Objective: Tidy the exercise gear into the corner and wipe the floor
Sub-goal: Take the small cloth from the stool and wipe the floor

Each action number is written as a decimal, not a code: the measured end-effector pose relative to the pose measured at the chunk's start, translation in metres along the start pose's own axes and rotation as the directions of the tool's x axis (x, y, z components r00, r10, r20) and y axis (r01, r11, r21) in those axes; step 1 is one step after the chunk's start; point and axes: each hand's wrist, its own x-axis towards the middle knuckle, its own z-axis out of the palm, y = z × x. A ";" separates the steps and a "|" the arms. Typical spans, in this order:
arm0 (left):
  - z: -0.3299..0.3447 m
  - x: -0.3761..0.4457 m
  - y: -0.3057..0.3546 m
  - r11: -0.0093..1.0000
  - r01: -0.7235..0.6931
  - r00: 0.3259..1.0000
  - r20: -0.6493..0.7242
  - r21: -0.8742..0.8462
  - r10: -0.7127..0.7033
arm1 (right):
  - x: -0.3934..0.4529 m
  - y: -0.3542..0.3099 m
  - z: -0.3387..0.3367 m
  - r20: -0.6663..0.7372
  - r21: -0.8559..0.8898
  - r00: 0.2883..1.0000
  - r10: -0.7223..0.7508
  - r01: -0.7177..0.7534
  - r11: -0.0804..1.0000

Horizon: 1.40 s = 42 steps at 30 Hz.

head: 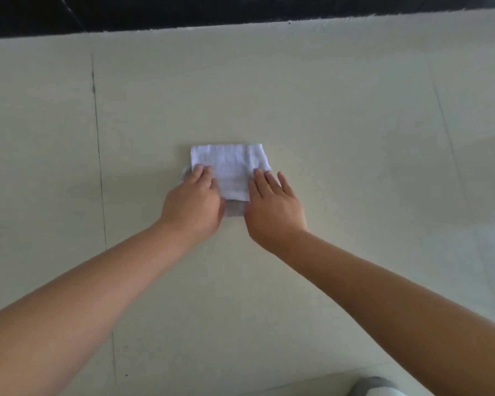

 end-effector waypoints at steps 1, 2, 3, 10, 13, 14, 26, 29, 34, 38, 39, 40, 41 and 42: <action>0.007 -0.005 0.003 0.998 -0.030 1.000 -0.004 0.049 0.030 | -0.013 0.002 0.009 -0.022 -0.041 1.000 -0.013 0.012 0.999; 0.015 -0.007 0.009 0.997 -0.061 0.998 0.026 0.038 0.060 | -0.022 0.007 0.015 -0.045 -0.070 0.999 0.007 -0.010 0.997; 0.018 -0.007 0.017 0.994 -0.110 0.994 0.022 0.025 0.109 | -0.027 0.017 0.019 -0.042 -0.093 0.998 0.038 -0.041 0.995; -0.024 0.076 0.078 0.986 -0.154 0.980 0.115 -0.058 0.159 | -0.001 0.092 -0.022 -0.008 -0.073 0.971 0.237 -0.237 0.969; -0.045 0.116 0.073 0.994 -0.100 0.993 0.067 0.034 0.097 | 0.041 0.102 -0.041 -0.076 0.002 0.964 0.255 -0.255 0.967; -0.050 0.128 0.068 0.997 -0.059 0.997 0.059 0.047 0.056 | 0.057 0.101 -0.049 -0.081 0.023 0.963 0.256 -0.255 0.967; -0.046 0.125 -0.078 0.970 0.229 0.973 0.018 0.080 -0.231 | 0.158 -0.001 -0.079 -0.099 0.104 0.995 0.022 -0.011 0.995; -0.029 0.095 -0.080 0.973 0.230 0.971 -0.068 -0.010 -0.230 | 0.141 -0.016 -0.065 -0.100 0.090 0.993 -0.062 0.071 0.993; -0.009 0.060 -0.060 0.992 0.020 0.987 -0.163 0.127 0.001 | 0.088 -0.002 -0.029 -0.178 0.035 0.976 -0.124 0.132 0.991; 0.016 0.043 -0.024 0.969 -0.201 0.978 -0.025 0.144 0.207 | 0.044 0.037 -0.005 -0.175 -0.126 0.981 -0.077 0.055 0.990; 0.019 0.046 -0.015 0.968 -0.217 0.975 -0.013 0.123 0.220 | 0.040 0.049 -0.004 -0.164 -0.145 0.985 -0.059 0.035 0.989; 0.018 0.054 -0.008 0.969 -0.225 0.971 -0.061 0.101 0.232 | 0.040 0.059 -0.007 -0.189 -0.158 0.981 -0.046 0.016 0.987; 0.010 0.065 -0.001 0.975 -0.212 0.967 -0.131 0.071 0.220 | 0.046 0.065 -0.012 -0.220 -0.154 0.975 -0.025 -0.009 0.988; 0.000 0.076 0.005 0.981 -0.192 0.968 -0.162 0.023 0.193 | 0.055 0.068 -0.020 -0.227 -0.124 0.974 -0.003 -0.026 0.992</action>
